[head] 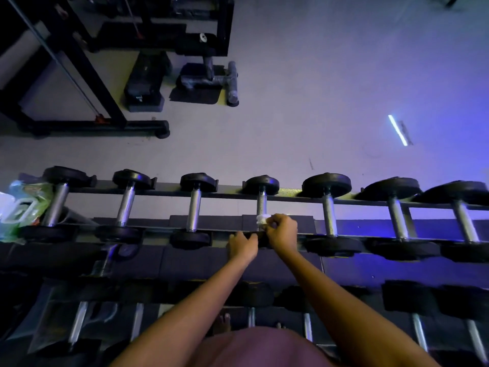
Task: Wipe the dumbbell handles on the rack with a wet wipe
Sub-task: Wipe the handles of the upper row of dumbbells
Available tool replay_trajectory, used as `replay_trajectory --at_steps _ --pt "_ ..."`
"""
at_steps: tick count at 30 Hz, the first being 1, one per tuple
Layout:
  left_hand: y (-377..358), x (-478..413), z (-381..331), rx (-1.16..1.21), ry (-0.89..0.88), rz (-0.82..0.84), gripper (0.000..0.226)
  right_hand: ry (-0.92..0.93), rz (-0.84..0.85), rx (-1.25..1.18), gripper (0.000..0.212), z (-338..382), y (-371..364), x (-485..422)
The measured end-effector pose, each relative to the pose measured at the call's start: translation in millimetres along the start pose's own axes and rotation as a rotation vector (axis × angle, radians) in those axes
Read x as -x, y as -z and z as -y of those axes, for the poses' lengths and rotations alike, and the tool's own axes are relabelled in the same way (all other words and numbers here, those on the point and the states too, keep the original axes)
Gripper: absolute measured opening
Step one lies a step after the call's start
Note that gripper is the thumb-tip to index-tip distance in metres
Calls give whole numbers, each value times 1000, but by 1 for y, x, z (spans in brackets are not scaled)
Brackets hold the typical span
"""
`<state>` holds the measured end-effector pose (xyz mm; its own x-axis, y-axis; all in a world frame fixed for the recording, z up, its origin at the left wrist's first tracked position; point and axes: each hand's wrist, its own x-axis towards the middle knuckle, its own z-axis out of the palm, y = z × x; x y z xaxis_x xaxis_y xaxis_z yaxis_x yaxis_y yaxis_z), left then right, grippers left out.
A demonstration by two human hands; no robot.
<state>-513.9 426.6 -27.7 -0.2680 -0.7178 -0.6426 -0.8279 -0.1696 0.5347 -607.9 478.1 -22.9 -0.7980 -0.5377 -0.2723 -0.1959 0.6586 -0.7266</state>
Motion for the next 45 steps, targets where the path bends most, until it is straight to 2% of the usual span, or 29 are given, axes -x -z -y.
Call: replay_trajectory --at_steps 3,8,11,26,31,40,45 --pt "8 5 -1 39 -79 -7 31 4 -73 -94 13 -2 5 14" --pt "19 21 -11 181 -167 48 21 -25 -165 -228 9 -5 14 36" --pt "19 26 -13 276 -156 73 25 -27 -185 -282 8 -7 19 48" --pt "11 48 -16 507 -115 157 14 -1 -299 -493 13 -34 47 80" --pt "-21 78 -34 576 -105 130 14 19 -257 -499 14 -70 82 78" --pt "-108 139 -72 655 -37 62 15 73 -86 -540 11 -139 166 53" --pt "-143 162 -77 683 31 33 12 66 30 -517 13 -167 188 49"
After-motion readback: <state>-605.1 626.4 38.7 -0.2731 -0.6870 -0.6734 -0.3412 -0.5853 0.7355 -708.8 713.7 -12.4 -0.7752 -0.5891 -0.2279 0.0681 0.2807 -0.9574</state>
